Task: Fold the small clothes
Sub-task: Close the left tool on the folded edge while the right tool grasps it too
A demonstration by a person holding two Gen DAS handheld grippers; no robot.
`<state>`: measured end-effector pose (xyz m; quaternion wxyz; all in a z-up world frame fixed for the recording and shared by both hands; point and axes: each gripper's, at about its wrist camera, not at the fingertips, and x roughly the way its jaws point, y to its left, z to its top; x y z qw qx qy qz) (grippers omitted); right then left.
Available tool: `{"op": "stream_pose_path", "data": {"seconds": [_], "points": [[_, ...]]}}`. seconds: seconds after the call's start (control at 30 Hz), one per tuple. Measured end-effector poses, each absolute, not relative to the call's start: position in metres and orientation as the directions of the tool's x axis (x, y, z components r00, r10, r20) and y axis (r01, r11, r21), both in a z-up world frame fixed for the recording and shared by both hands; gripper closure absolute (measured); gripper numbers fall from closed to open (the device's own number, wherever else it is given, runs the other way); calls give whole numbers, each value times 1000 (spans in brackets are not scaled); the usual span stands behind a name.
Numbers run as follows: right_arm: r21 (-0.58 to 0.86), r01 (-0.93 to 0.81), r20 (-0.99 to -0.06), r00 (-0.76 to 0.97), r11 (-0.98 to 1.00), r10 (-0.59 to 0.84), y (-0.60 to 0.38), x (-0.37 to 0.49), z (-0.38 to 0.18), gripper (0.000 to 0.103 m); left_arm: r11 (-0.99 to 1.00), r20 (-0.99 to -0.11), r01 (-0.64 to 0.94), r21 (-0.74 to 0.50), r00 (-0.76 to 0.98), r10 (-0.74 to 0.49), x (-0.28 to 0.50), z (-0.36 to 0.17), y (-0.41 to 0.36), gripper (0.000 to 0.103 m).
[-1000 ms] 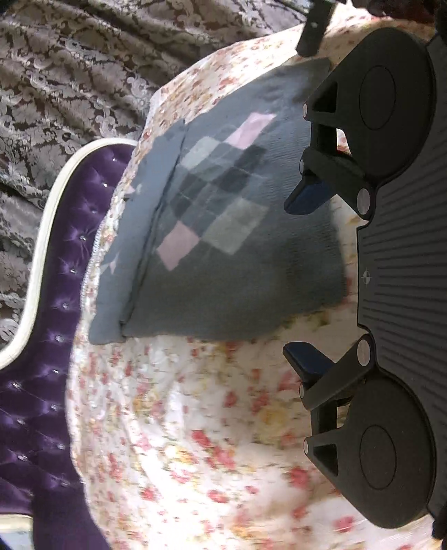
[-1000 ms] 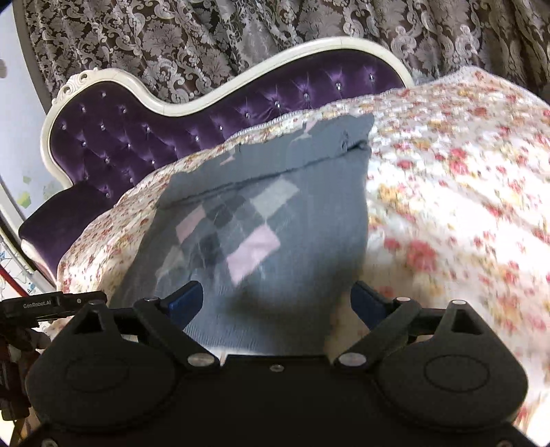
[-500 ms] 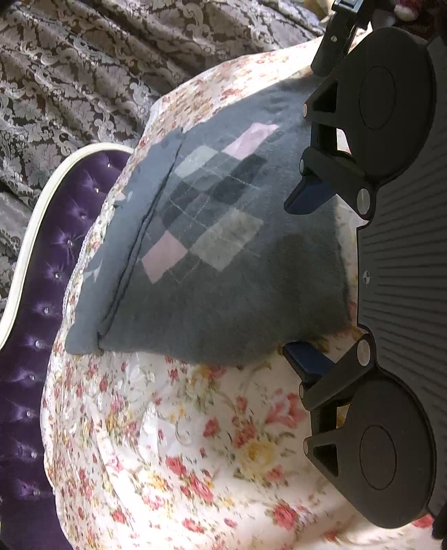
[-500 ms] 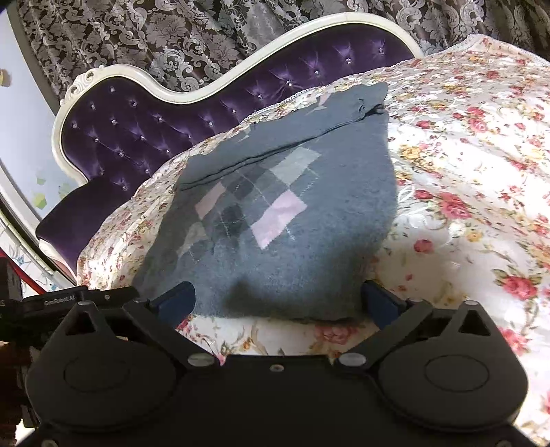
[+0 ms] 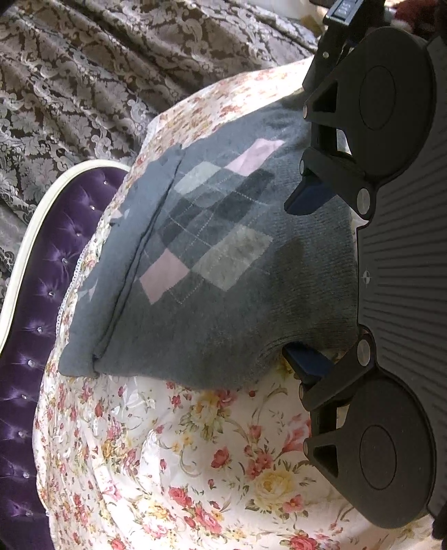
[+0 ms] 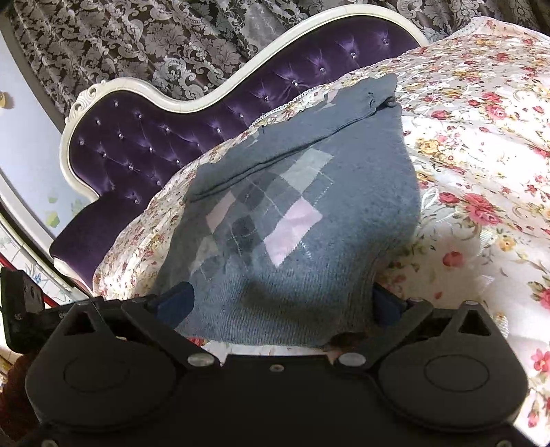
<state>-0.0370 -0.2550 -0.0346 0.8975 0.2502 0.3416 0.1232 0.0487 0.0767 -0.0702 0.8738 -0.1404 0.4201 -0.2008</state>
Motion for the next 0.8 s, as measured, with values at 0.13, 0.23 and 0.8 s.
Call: {"op": "stream_pose_path", "data": {"seconds": [0.13, 0.23, 0.8], "points": [[537, -47, -552, 735, 842, 393, -255, -37, -33, 0, 887, -681, 213, -410, 575, -453, 49, -70, 82, 51], [562, -39, -546, 733, 827, 405, -259, -36, -34, 0, 882, -677, 196, -429, 577, -458, 49, -71, 88, 59], [558, 64, -610, 708, 828, 356, -269, -38, -39, 86, 878, -678, 158, -451, 579, -452, 47, -70, 94, 97]]}}
